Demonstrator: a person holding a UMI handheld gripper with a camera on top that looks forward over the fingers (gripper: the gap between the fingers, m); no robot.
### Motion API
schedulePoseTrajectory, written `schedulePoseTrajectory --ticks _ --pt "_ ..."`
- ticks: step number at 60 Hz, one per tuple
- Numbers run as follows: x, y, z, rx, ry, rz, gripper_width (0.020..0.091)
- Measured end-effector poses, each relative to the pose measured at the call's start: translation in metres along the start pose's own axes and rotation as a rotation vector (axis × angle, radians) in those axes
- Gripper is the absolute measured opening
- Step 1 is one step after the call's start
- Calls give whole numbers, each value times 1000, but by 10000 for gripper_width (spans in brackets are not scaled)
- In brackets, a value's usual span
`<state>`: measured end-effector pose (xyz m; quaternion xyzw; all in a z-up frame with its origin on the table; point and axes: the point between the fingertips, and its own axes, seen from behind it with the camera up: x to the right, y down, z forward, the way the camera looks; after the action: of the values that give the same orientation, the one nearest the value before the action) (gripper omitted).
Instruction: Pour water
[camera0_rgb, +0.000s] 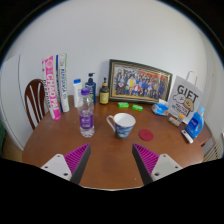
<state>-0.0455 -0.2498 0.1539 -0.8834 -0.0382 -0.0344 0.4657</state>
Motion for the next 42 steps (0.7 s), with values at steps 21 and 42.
schedulePoseTrajectory --ticks 21,42 --pt "-111 -44 111 155 -78 89 859" --pt "-119 -73 215 283 -31 78 657"
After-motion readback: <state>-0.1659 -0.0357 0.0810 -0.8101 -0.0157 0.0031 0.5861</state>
